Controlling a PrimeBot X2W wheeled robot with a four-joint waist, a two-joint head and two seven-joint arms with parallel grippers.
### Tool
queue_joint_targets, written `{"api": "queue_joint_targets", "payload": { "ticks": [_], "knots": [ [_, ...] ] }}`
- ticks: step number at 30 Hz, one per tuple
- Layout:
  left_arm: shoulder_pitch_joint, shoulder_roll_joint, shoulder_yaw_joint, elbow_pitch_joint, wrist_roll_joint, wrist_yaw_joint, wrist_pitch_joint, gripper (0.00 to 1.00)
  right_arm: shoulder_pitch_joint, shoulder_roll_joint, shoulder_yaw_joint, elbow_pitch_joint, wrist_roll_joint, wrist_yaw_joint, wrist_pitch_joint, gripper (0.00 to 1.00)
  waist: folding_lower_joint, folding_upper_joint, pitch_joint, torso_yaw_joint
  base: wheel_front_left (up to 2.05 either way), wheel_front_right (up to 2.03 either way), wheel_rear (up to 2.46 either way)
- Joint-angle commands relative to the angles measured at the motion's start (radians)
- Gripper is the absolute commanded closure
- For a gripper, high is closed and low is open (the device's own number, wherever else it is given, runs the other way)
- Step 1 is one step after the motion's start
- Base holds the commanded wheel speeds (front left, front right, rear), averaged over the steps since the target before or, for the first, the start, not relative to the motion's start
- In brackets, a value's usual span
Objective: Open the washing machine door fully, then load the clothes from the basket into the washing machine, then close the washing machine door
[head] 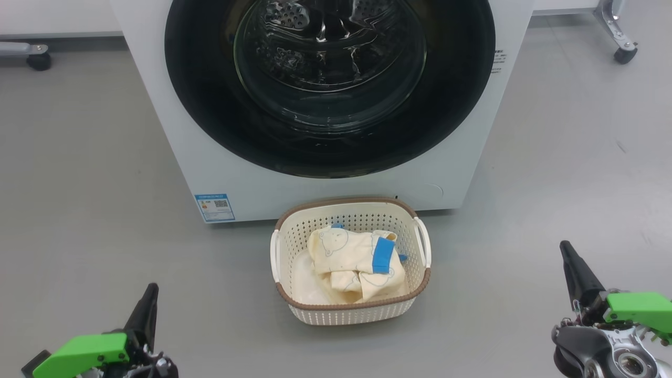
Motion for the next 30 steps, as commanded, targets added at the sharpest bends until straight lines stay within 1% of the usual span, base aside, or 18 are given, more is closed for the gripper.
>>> {"api": "queue_joint_targets", "payload": {
  "ticks": [1,8,9,13,30],
  "knots": [
    [-0.031,0.01,0.036,-0.029,0.01,-0.007,0.007,1.0,-0.056,-0.021,0.016,-0.031,0.006,0.013,0.006,1.0,0.0,0.0,0.0,0.0,0.0,0.0,0.0],
    [-0.031,0.009,0.037,-0.029,0.01,-0.007,0.007,1.0,-0.056,-0.021,0.016,-0.031,0.006,0.013,0.006,1.0,0.0,0.0,0.0,0.0,0.0,0.0,0.0],
    [0.0,0.0,0.0,0.0,0.0,0.0,0.0,0.0,0.0,0.0,0.0,0.0,0.0,0.0,0.0,0.0,0.0,0.0,0.0,0.0,0.0,0.0,0.0],
    [0.017,-0.009,-0.006,0.048,0.0,0.001,-0.001,0.0,0.025,0.011,0.005,0.046,-0.001,0.0,-0.001,0.0,0.0,0.0,0.0,0.0,0.0,0.0,0.0],
    [-0.002,-0.003,-0.034,0.021,0.017,0.0,-0.041,0.0,0.013,0.0,0.006,0.024,-0.032,0.002,-0.032,0.0,0.0,0.0,0.0,-0.003,0.0,0.0,0.0]
  ]
}}
